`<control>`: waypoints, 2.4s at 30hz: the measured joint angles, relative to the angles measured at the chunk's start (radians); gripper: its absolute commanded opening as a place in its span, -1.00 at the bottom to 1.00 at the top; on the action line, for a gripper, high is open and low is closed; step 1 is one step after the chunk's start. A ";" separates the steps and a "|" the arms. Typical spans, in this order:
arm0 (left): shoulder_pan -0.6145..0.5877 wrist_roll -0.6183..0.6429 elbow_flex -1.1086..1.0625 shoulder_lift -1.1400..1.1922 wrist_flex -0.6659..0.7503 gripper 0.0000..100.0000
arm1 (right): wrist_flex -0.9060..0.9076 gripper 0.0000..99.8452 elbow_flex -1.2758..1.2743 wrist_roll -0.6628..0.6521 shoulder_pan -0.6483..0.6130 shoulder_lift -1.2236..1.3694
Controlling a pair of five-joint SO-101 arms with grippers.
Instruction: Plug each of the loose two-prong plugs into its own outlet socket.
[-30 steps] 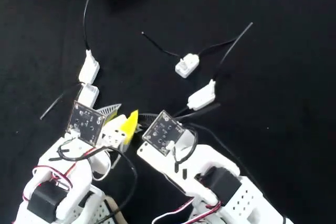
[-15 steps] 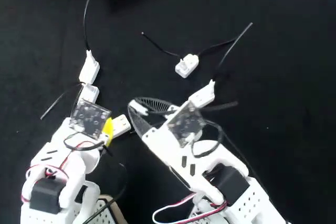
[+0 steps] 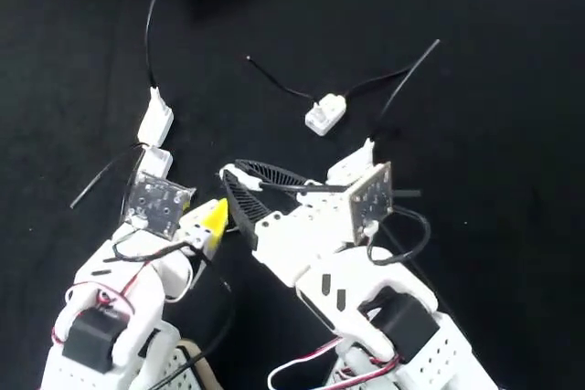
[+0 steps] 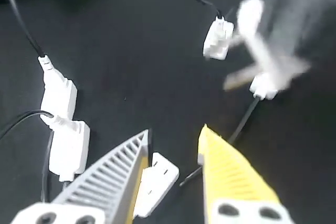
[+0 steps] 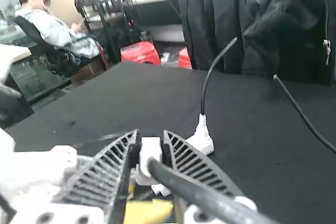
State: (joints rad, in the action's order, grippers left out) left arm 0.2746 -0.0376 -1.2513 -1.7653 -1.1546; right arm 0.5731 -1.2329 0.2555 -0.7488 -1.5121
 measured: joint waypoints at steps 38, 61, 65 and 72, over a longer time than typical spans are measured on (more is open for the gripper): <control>-0.143 0.132 0.003 -0.052 0.005 -0.67 | 0.183 -0.98 0.029 -0.195 -0.163 0.020; -0.595 -0.305 0.064 -0.058 -0.201 -0.67 | 0.264 -0.66 0.175 -0.526 0.060 0.649; -0.692 -0.354 -0.055 -0.055 -0.133 -0.68 | 0.466 -0.67 0.344 -0.680 -0.018 0.859; -0.710 -0.362 -0.193 -0.055 -0.071 -0.68 | 0.506 -0.57 0.445 -0.637 -0.169 1.129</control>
State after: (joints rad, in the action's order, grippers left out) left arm -0.4358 -0.3997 -1.4446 -1.8205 -1.2252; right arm 1.0794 -0.7879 -0.3813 -0.9175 -0.3828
